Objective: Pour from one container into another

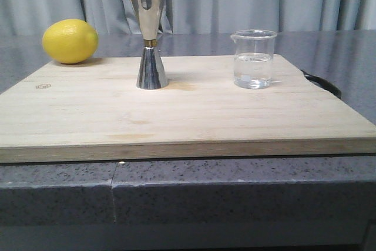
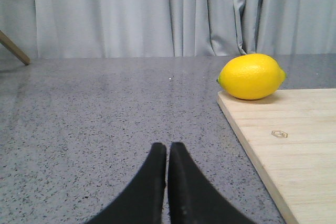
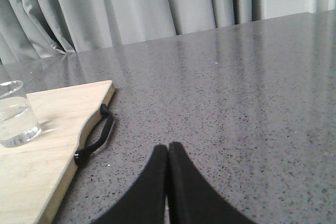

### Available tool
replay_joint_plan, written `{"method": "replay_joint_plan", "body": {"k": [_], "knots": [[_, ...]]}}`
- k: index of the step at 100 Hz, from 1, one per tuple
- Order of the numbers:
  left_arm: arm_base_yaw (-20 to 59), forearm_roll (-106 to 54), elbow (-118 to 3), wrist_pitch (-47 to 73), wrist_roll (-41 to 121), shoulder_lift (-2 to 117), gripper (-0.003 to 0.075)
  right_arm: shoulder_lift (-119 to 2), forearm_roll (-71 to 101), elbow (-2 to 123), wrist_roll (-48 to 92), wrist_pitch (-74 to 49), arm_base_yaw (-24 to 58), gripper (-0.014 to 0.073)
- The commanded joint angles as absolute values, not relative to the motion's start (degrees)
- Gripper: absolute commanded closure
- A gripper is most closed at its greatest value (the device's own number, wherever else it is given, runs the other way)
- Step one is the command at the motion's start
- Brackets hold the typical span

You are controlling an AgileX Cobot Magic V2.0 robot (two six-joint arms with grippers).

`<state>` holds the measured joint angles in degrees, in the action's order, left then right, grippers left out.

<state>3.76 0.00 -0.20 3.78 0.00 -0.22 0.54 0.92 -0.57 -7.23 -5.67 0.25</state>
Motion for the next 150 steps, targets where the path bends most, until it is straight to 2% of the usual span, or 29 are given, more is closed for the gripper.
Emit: {"method": "replay_joint_plan", "body": {"k": [1,61,90,105,116,150], "knots": [[3.55,0.00,0.60,-0.86,0.00,-1.82,0.0739,1.54,0.98,-2.06,-7.26,-0.70,-0.15,0.0656],[3.55,0.00,0.60,-0.86,0.00,-1.82,0.0739,1.54,0.98,-2.06,-7.26,-0.70,-0.15,0.0656],[3.55,0.00,0.60,-1.35,0.00,-1.82,0.0739,1.54,-6.58,-2.06,-7.07,0.00,-0.15,0.0656],[3.55,0.00,-0.25,-4.58,0.00,-1.82,0.0739,1.54,-6.93,-1.95,-7.07,5.62,-0.15,0.0656],[3.55,0.00,-3.87,-3.64,0.00,-1.82,0.0739,1.54,-6.93,0.24,-7.07,6.21,-0.15,0.0656],[3.55,0.38,-21.63,9.70,0.00,7.80,0.0739,-5.78,-7.18,16.91,-7.07,-7.79,-0.15,0.0656]]}}
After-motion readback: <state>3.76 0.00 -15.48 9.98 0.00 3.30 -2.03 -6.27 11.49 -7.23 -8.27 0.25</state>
